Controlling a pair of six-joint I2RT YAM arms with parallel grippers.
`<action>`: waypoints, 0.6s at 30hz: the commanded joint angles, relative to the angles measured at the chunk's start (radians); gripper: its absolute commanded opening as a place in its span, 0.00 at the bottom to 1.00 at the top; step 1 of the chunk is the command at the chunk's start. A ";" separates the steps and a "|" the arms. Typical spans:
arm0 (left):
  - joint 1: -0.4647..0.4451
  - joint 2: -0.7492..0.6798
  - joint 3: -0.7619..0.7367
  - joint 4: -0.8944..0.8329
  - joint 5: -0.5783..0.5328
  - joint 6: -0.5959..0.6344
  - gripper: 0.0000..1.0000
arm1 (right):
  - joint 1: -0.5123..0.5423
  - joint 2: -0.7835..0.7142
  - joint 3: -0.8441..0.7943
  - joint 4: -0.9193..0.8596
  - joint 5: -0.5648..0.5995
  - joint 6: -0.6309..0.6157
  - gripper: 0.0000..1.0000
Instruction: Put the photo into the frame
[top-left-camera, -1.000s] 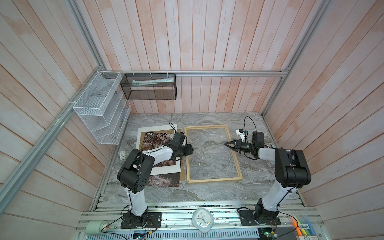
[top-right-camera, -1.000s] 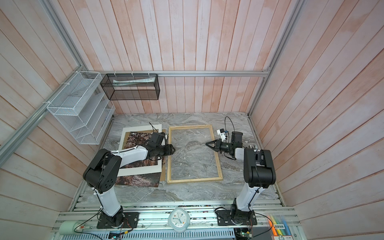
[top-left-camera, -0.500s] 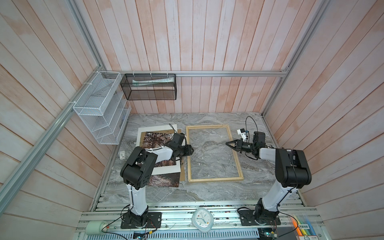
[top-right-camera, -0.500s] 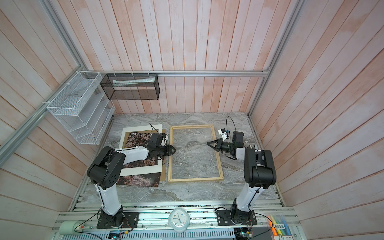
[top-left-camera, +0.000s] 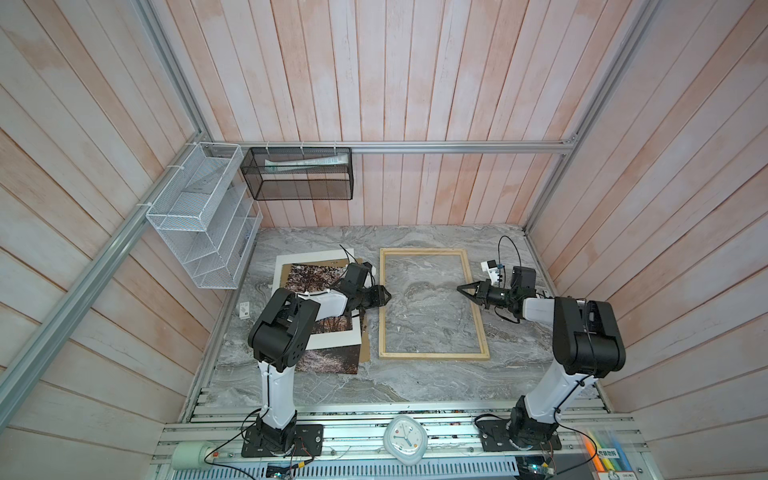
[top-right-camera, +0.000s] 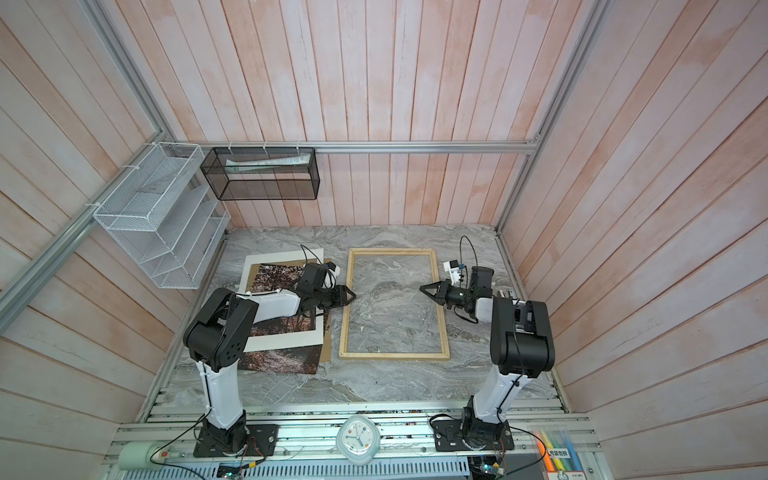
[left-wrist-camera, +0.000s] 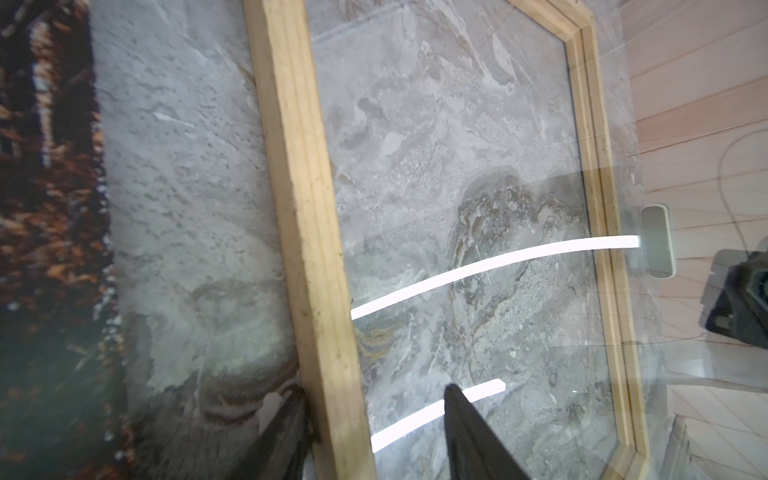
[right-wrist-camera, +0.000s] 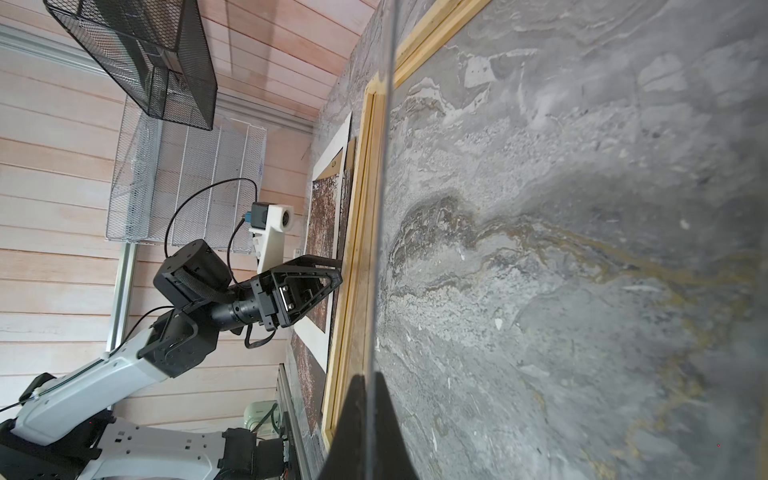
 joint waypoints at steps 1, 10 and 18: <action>-0.033 0.024 -0.008 0.050 0.122 0.000 0.53 | 0.028 -0.012 0.019 -0.056 -0.023 -0.039 0.04; -0.033 0.024 -0.014 0.050 0.119 -0.001 0.53 | 0.029 -0.022 0.025 -0.105 0.035 -0.066 0.24; -0.033 0.028 -0.010 0.054 0.107 -0.010 0.51 | 0.041 -0.033 0.035 -0.154 0.082 -0.092 0.39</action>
